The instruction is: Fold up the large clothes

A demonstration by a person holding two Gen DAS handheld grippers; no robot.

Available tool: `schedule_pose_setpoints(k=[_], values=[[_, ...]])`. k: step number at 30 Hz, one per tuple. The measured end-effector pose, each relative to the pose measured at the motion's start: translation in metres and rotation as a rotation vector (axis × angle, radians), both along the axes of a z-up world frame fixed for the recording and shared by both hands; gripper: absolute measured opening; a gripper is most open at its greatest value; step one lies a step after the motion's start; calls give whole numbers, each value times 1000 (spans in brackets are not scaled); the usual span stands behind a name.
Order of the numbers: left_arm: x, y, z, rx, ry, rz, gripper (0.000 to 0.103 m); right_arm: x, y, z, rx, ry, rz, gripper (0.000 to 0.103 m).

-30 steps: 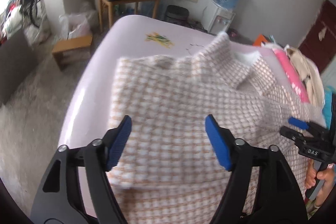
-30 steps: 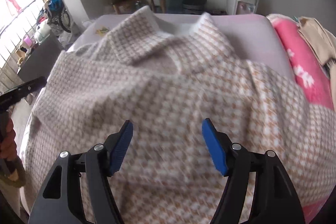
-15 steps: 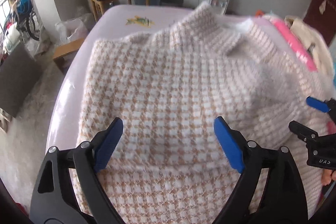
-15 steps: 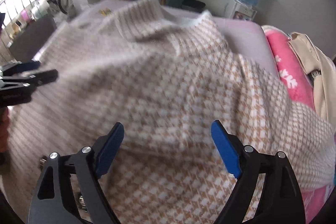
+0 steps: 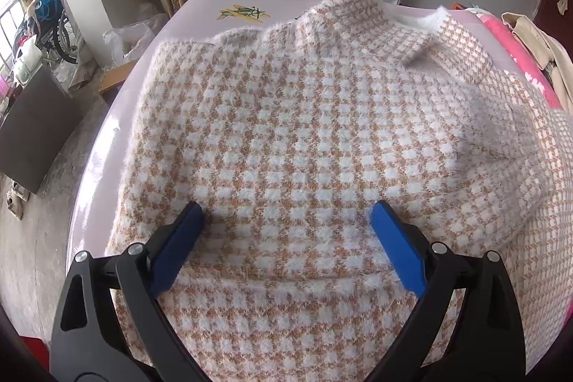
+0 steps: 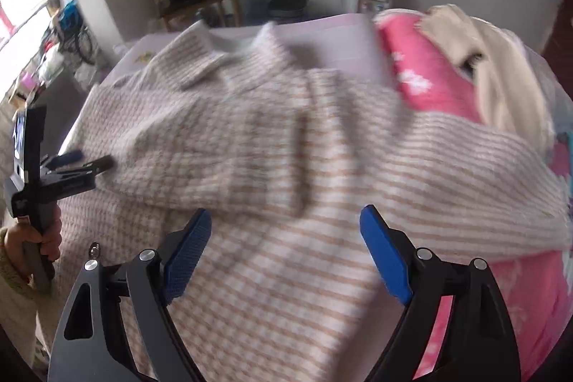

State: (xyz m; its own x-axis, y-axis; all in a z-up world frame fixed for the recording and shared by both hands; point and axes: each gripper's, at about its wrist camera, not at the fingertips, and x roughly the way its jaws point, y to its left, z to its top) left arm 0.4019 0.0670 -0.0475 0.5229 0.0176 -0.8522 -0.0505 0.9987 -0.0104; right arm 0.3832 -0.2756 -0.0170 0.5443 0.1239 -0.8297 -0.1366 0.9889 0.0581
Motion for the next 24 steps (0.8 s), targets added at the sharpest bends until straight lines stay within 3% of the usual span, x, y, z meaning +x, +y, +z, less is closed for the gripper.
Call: schedule_pose_setpoints(k=[7, 11, 17, 24], values=[[5, -3, -2, 1, 1, 2, 95, -11, -136, 36, 25, 26, -260, 83], [3, -2, -1, 0, 3, 1, 95, -13, -223, 40, 110, 54, -469, 83], [1, -2, -1, 1, 5, 3, 95, -28, -322, 19, 255, 84, -726, 83], [3, -3, -1, 1, 10, 3, 95, -33, -397, -18, 465, 92, -922, 83]])
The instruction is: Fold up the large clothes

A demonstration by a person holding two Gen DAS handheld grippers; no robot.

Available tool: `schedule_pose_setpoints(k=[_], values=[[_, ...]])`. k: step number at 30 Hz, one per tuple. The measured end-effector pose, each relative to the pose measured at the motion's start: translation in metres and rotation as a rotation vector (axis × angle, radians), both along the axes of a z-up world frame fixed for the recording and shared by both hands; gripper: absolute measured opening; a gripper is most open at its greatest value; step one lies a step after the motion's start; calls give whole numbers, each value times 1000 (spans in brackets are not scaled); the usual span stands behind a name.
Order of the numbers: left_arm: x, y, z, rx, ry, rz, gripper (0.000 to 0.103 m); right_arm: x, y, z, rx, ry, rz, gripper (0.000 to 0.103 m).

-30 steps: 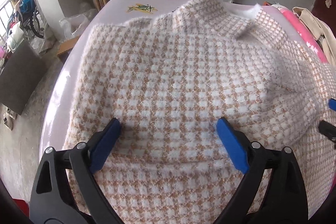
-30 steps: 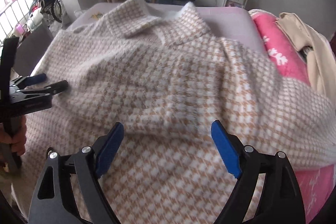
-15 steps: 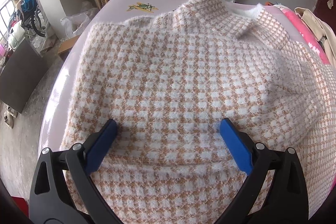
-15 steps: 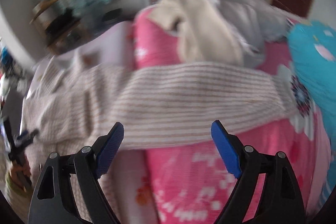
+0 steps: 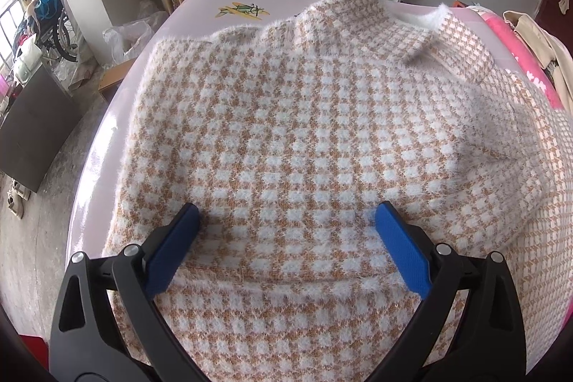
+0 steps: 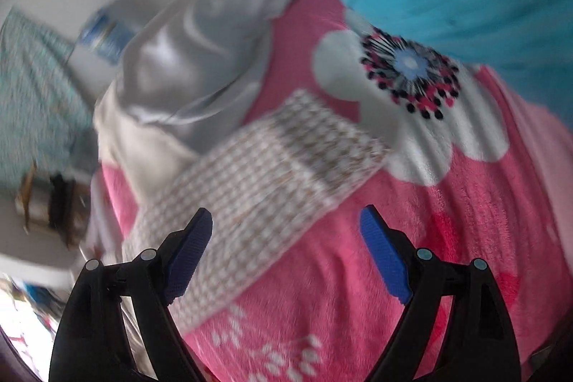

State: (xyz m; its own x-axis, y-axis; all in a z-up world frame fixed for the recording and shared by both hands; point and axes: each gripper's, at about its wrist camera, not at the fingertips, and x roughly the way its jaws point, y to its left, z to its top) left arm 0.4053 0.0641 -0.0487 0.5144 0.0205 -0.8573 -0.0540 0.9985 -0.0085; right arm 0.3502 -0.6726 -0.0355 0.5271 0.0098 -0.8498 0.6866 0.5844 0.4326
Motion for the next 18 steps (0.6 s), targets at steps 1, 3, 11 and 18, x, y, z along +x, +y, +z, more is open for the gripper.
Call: schedule_pose_setpoints(k=[1, 3, 11, 18], values=[[0, 0, 0, 0, 0, 0, 95, 0, -8, -9, 35, -7, -29, 83], [1, -1, 0, 4, 2, -1, 95, 2, -16, -19, 72, -19, -56, 83], [4, -3, -2, 8, 13, 7, 95, 7, -41, -58, 165, -48, -156, 68], [5, -3, -3, 6, 17, 17, 95, 10, -34, -57, 94, -74, -178, 45]])
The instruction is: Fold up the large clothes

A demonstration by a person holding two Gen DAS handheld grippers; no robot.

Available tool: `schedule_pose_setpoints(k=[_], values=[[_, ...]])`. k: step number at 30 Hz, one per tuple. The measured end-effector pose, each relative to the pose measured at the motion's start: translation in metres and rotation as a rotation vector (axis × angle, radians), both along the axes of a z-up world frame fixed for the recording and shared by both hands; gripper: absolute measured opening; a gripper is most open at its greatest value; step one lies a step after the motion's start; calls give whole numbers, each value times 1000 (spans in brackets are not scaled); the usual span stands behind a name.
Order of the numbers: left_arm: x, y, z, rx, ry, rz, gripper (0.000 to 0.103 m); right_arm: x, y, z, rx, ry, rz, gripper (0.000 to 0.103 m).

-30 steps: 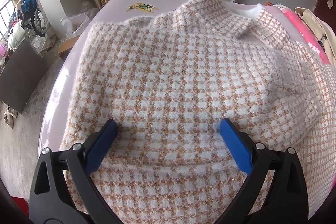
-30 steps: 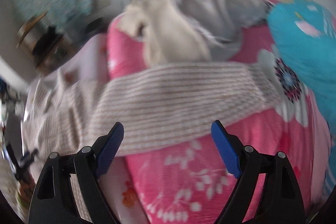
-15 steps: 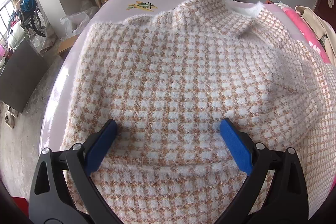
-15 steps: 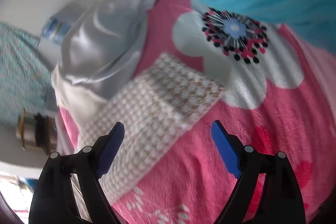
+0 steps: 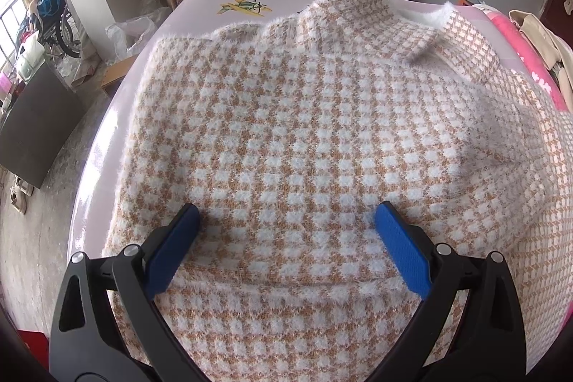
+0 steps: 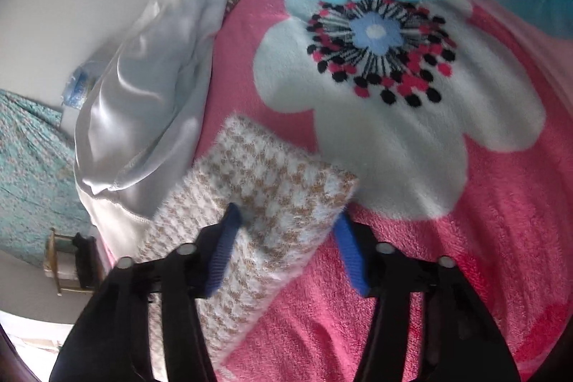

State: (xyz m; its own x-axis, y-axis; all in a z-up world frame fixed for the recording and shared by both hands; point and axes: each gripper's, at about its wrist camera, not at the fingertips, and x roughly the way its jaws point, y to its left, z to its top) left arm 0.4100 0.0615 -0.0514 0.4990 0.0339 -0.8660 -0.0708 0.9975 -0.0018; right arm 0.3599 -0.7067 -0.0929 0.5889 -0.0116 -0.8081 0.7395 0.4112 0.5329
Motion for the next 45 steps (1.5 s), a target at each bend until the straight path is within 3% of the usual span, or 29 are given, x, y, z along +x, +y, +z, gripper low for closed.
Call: schedule_pose_setpoints(k=[2, 5, 10, 16, 21, 26, 31, 37, 42, 45], values=[[-1, 0, 0, 3, -6, -2, 95, 1, 5, 8, -66, 22, -2, 26], [-2, -1, -1, 10, -12, -5, 95, -1, 14, 28, -171, 21, 20, 17], [-3, 0, 1, 8, -19, -10, 95, 5, 45, 79, -361, -13, 92, 15], [-5, 5, 7, -9, -24, -1, 95, 10, 112, 159, -562, -115, 215, 14], [-20, 10, 18, -21, -37, -5, 95, 17, 201, 221, -757, -196, 366, 14], [-41, 21, 36, -57, -78, -8, 93, 24, 290, 270, -866, -287, 504, 14], [-66, 44, 50, -133, -82, -18, 69, 38, 369, 300, -881, -362, 618, 14], [-92, 69, 63, -194, -102, -52, 59, 52, 483, 311, -869, -463, 799, 14], [-109, 89, 70, -198, -111, -67, 58, 61, 593, 276, -736, -547, 1031, 15], [-116, 99, 71, -215, -105, -73, 58, 74, 638, 234, -551, -533, 1218, 32]])
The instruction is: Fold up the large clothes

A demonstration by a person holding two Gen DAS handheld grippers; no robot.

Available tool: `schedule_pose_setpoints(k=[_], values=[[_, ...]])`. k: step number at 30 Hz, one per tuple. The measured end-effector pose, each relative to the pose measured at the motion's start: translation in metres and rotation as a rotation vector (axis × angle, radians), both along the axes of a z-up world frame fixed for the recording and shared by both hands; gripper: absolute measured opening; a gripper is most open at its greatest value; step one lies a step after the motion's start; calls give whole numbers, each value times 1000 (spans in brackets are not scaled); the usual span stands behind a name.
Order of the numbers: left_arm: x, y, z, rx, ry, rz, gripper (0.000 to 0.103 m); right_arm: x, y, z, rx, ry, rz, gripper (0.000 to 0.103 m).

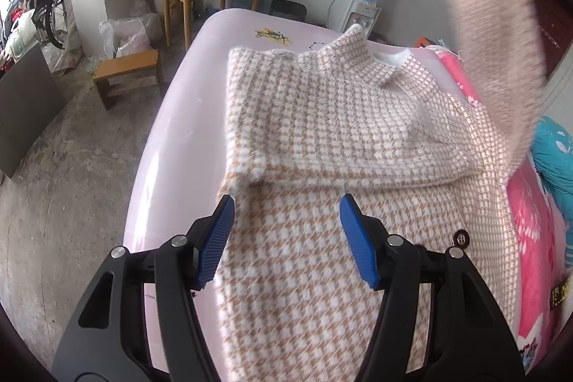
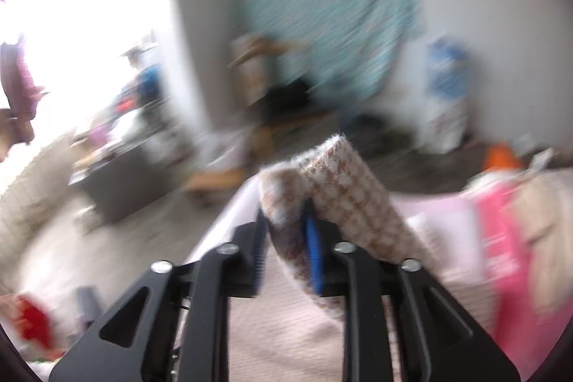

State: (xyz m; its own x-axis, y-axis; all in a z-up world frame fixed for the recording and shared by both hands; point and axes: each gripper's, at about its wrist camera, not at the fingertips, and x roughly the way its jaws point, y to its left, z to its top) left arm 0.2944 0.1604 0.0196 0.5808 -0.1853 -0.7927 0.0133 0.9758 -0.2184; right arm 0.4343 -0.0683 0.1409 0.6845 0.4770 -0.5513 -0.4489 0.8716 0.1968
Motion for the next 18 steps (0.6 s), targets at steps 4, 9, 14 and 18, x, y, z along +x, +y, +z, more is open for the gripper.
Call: schedule_pose_setpoints(k=[4, 9, 14, 18], values=[[-2, 5, 0, -36, -7, -21, 58, 13, 21, -56, 85, 194, 125, 55], [15, 3, 1, -85, -35, -50, 58, 26, -53, -79, 71, 224, 13, 57], [70, 2, -3, -125, -28, 24, 58, 44, -177, -105, 41, 261, -197, 62], [129, -1, -25, -135, 73, 52, 57, 53, -250, -140, 33, 332, -336, 62]])
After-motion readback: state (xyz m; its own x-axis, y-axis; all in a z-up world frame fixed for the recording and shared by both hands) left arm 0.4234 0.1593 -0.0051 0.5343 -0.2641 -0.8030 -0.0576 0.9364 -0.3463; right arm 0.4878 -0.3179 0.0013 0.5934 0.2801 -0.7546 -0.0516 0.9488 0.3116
